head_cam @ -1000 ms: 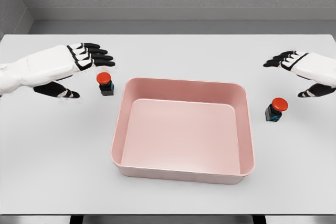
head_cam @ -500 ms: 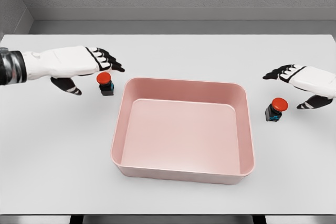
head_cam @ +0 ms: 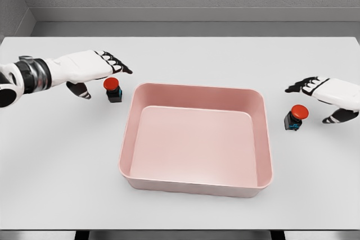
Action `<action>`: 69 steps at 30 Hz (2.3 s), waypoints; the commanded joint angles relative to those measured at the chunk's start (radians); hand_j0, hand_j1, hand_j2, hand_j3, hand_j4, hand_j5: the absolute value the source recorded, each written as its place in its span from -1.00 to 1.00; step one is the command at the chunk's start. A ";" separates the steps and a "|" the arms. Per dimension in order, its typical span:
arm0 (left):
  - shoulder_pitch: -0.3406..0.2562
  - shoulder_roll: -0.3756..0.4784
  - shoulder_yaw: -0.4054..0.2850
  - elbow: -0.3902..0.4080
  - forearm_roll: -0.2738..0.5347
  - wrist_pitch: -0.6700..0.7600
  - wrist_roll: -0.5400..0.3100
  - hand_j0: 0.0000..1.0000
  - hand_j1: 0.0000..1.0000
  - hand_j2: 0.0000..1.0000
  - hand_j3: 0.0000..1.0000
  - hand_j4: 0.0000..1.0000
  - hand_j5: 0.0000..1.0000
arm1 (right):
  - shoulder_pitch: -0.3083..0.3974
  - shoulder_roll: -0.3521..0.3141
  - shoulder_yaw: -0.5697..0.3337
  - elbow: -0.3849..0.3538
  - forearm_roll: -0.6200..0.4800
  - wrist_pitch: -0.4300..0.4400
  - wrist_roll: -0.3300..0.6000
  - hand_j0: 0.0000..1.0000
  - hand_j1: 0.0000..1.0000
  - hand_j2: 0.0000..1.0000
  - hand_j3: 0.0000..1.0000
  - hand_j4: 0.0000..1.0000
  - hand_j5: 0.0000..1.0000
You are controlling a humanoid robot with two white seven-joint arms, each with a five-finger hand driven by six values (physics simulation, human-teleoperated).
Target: Put the industrial switch in the basket with both arms
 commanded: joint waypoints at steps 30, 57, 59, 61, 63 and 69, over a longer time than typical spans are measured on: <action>-0.017 -0.133 -0.091 0.095 -0.169 0.106 -0.003 0.74 0.74 0.74 0.74 0.74 0.74 | 0.043 -0.035 0.003 -0.156 -0.009 0.002 -0.004 0.94 0.94 0.94 0.94 0.94 0.94; -0.029 -0.101 -0.128 0.060 -0.179 0.093 -0.005 0.33 0.33 0.33 0.33 0.33 0.33 | 0.041 0.005 0.001 -0.111 0.009 0.002 -0.002 0.69 0.69 0.69 0.69 0.69 0.69; -0.029 -0.101 -0.128 0.058 -0.181 0.093 -0.005 0.27 0.27 0.27 0.27 0.27 0.27 | 0.041 0.006 0.001 -0.110 0.012 0.002 -0.001 0.62 0.62 0.62 0.62 0.62 0.62; -0.029 -0.101 -0.128 0.058 -0.181 0.092 -0.005 0.22 0.22 0.22 0.22 0.22 0.22 | 0.043 0.006 0.001 -0.111 0.018 0.002 -0.001 0.54 0.54 0.54 0.54 0.54 0.54; -0.029 -0.101 -0.135 0.058 -0.181 0.093 -0.003 0.23 0.23 0.23 0.23 0.23 0.23 | 0.041 0.006 0.000 -0.110 0.018 0.002 -0.001 0.52 0.52 0.52 0.52 0.52 0.52; -0.029 -0.099 -0.143 0.058 -0.181 0.093 -0.003 0.22 0.22 0.22 0.22 0.22 0.22 | 0.043 0.005 -0.006 -0.110 0.026 0.002 -0.001 0.38 0.38 0.38 0.38 0.38 0.38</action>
